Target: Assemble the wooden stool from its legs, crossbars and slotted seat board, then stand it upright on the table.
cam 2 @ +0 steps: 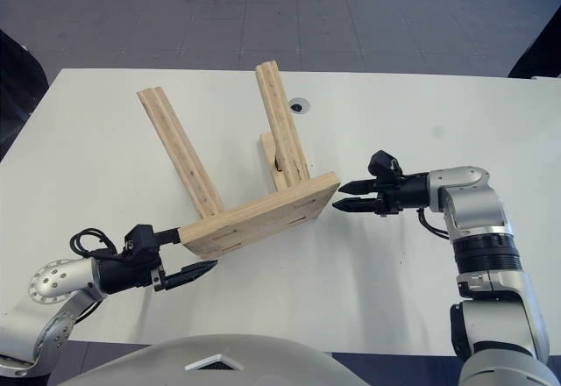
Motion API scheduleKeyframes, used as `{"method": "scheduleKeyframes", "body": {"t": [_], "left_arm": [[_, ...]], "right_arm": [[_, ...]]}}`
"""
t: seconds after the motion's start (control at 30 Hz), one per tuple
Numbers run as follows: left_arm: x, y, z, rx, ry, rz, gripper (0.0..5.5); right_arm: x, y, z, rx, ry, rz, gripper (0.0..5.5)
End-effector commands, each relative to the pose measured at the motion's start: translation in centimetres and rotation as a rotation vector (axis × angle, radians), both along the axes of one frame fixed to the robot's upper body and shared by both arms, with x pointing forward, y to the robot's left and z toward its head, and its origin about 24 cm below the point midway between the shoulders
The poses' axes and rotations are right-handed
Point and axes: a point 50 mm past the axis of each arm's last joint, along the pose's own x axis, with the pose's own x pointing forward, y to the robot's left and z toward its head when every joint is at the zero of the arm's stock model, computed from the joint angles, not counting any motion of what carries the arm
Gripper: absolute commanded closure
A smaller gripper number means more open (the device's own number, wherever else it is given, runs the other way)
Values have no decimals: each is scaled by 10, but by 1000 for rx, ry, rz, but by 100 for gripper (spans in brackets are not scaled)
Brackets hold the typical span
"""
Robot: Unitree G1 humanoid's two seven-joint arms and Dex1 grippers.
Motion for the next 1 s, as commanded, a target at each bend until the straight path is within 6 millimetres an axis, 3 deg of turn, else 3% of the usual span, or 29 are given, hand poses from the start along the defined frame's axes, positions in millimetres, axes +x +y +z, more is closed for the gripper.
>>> {"method": "scheduleKeyframes", "body": {"t": [0.03, 0.27, 0.4, 0.53, 0.73, 0.87, 1.0], "left_arm": [[3, 12, 5, 13, -24, 15, 294], [10, 22, 6, 32, -30, -26, 401], [29, 31, 7, 29, -47, -34, 407], [42, 54, 2, 46, -2, -77, 409], [60, 77, 0, 34, 24, -145, 409], [69, 78, 1, 22, 18, -187, 409], [74, 77, 1, 19, 16, -211, 409]], "right_arm": [[-1, -5, 1, -40, -5, 4, 295], [-2, -6, 5, -32, -8, 20, 295], [-5, -5, 10, -6, -28, 68, 295], [-5, -1, 22, 55, -62, 111, 295], [8, 25, 33, 166, -151, 123, 295], [0, 48, 28, 205, -139, 214, 295], [9, 66, 26, 231, -177, 220, 295]]}}
